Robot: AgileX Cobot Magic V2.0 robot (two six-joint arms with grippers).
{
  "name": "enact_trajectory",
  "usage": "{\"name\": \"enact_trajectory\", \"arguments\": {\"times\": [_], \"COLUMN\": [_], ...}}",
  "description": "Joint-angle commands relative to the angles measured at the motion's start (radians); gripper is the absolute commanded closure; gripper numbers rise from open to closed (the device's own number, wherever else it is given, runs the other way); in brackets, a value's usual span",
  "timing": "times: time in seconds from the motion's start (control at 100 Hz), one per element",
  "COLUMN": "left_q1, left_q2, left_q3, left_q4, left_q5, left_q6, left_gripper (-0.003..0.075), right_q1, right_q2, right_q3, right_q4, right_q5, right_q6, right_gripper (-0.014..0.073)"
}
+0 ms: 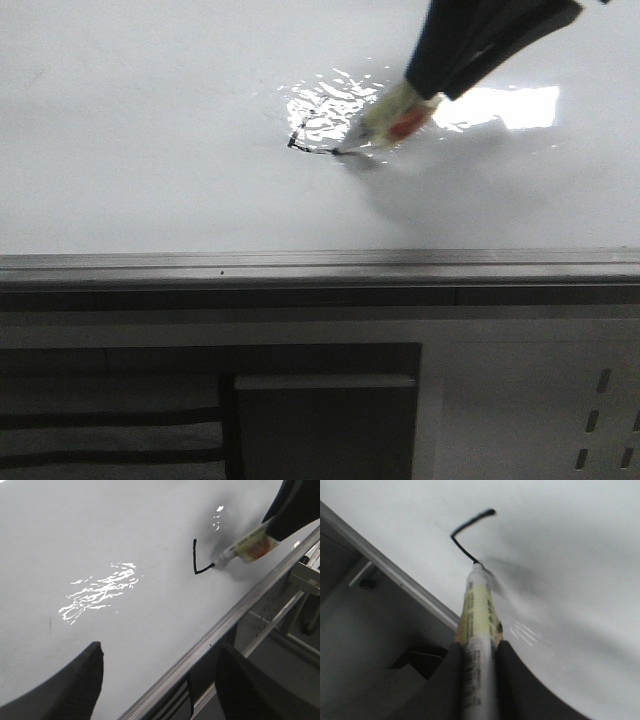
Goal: Write number 4 on whiteboard
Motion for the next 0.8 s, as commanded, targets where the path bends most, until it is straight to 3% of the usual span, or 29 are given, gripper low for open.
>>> {"name": "enact_trajectory", "arguments": {"times": [0.0,0.23,0.51,0.69,0.79], "left_q1": [0.004,0.004,0.004,0.004,0.004], "left_q2": [0.002,0.002,0.002,0.002,0.002], "left_q3": [-0.027,-0.027,-0.027,-0.027,-0.027], "left_q4": [-0.042,-0.042,-0.042,-0.042,-0.042], "left_q5": [-0.064,-0.068,-0.068,-0.068,-0.066], "left_q6": [-0.009,-0.009,-0.009,-0.009,0.002], "left_gripper": [0.0283,0.0283,0.0283,0.0283,0.0283], "right_q1": [-0.049,0.003,0.041,0.053,0.076], "right_q2": [-0.056,-0.133,-0.052,0.034,0.011], "right_q3": [-0.026,-0.028,-0.03,-0.03,-0.041], "right_q4": [-0.126,-0.023,-0.043,-0.044,-0.044], "right_q5": [-0.017,-0.055,-0.166,0.035,0.018], "right_q6": [0.035,-0.048,-0.048,-0.056,-0.061], "right_gripper": [0.0608,0.0608,0.0608,0.0608,0.0608]}}
